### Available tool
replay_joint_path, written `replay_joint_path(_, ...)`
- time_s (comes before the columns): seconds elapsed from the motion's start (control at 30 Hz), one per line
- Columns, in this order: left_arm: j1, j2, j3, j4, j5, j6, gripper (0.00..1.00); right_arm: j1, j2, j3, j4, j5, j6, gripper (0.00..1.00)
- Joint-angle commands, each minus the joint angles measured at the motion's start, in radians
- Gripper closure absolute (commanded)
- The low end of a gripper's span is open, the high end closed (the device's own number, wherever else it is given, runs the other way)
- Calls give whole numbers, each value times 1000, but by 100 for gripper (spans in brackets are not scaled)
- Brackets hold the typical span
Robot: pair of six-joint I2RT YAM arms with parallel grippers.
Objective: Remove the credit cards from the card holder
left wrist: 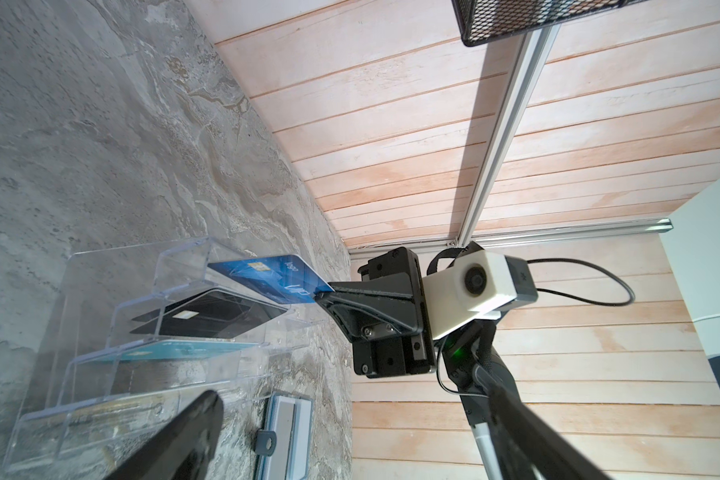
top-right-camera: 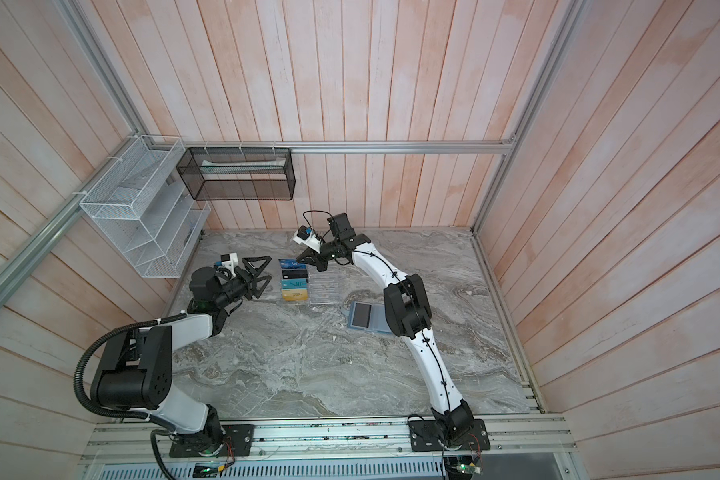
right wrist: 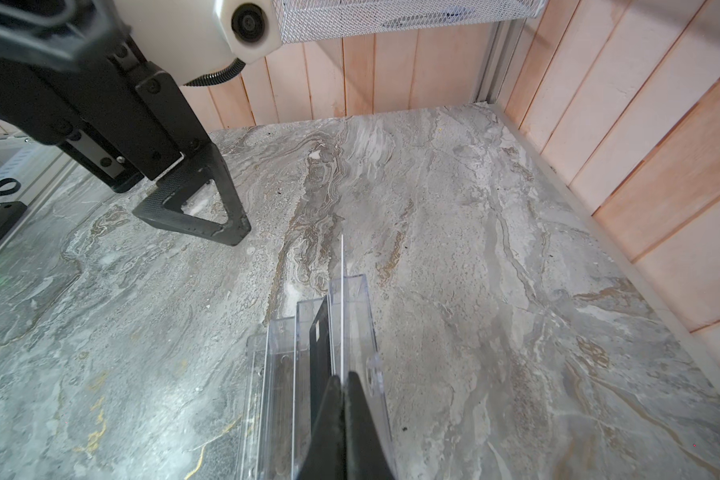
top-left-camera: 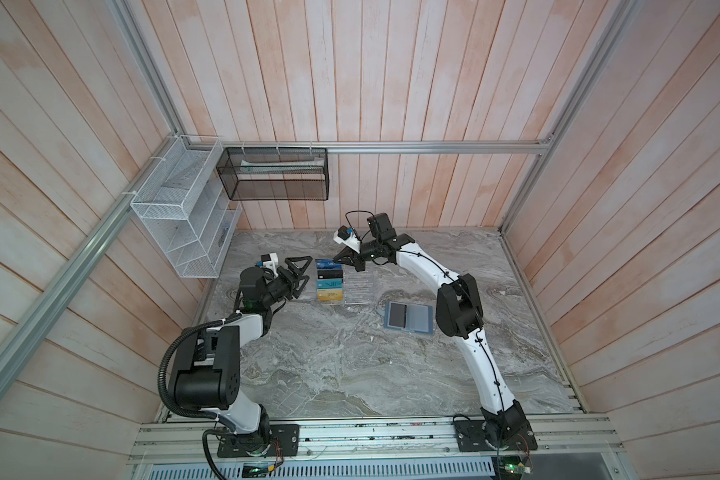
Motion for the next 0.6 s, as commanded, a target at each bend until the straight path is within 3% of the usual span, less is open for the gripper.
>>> replay_joint_path(0.0, 6, 15, -4, 36, 24, 0, 0, -11, 38, 41, -20, -12, -18, 100)
replay_joint_path(0.57, 10, 44, 6, 47, 38, -10, 0, -15, 70, 66, -32, -3, -34, 100)
